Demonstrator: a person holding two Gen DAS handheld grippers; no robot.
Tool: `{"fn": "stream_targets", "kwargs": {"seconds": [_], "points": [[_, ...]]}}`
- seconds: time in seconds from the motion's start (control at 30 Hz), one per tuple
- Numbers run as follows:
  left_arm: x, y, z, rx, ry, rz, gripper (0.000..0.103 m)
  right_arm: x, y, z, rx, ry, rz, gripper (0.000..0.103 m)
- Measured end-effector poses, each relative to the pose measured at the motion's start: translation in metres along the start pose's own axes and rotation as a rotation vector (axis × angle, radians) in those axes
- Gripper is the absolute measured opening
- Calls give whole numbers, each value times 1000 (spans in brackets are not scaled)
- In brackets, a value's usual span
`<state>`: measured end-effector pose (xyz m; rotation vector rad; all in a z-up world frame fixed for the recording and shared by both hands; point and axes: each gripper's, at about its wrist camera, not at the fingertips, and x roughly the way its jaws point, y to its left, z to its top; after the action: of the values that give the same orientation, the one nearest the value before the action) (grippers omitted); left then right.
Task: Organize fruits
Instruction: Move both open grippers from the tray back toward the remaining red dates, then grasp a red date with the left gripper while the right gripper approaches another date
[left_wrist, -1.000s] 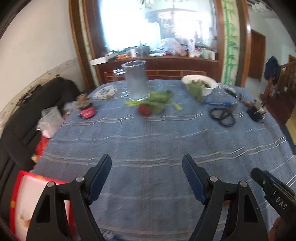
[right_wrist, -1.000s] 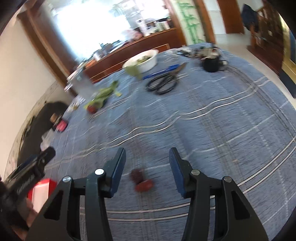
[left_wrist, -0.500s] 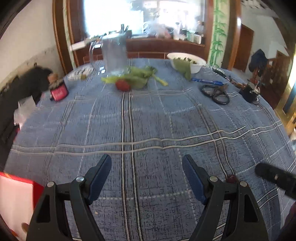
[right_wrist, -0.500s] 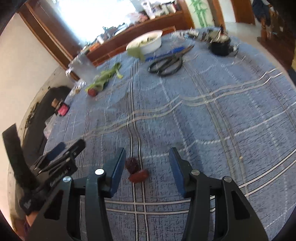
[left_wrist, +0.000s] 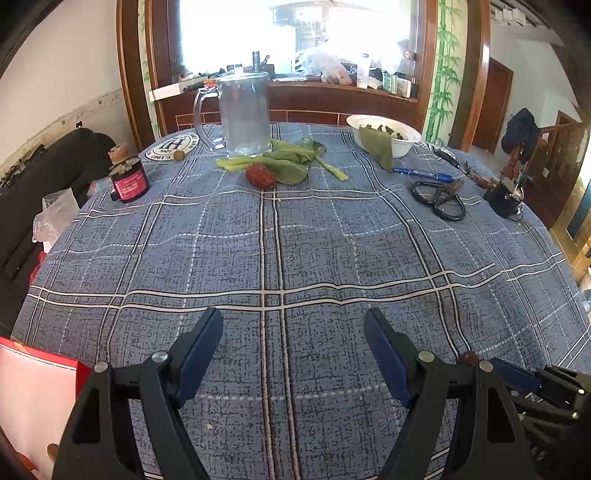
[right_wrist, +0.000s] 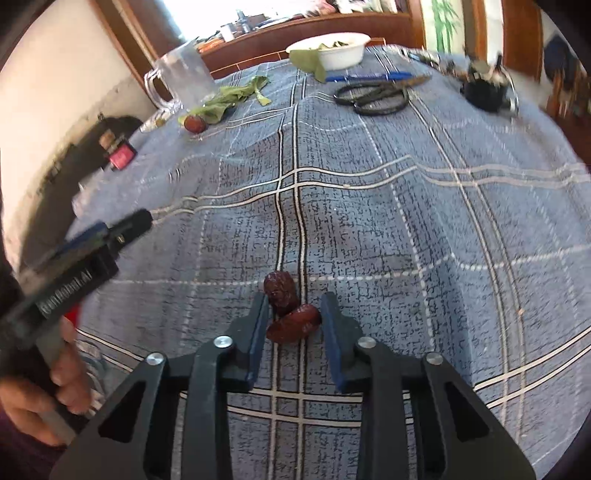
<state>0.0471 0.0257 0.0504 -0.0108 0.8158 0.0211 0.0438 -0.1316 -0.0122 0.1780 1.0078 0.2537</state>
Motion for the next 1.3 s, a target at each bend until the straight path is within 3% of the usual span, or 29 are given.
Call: {"fn": "stream_targets", "kwargs": {"seconds": [0.2,0.27,0.43,0.6,0.77,1.0,1.23,1.3], "points": [[-1,-4,-1,12,-7,-22,79,-4,4,-3,-87,-5,-52,26],[-2,-6,-1,11,-6,-50,79,-8,-6,0,-56,-12,-54,19],[-9,-34,-8,89,-27,-128,79,-32,-50,12,138,-111,-35,19],[-12,-69,-21,219,-58,-165,79,-40,-64,14,219,-148,32,20],[-1,-89,-30,280,-17,-196,78,-48,-75,12,285,-173,57,20],[10,-104,-33,328,33,-240,61,-44,-77,15,320,-169,36,20],[8,-107,-35,324,39,-289,60,-37,-76,15,331,-157,28,20],[12,-108,-35,314,62,-306,50,-33,-76,15,332,-142,21,20]]}}
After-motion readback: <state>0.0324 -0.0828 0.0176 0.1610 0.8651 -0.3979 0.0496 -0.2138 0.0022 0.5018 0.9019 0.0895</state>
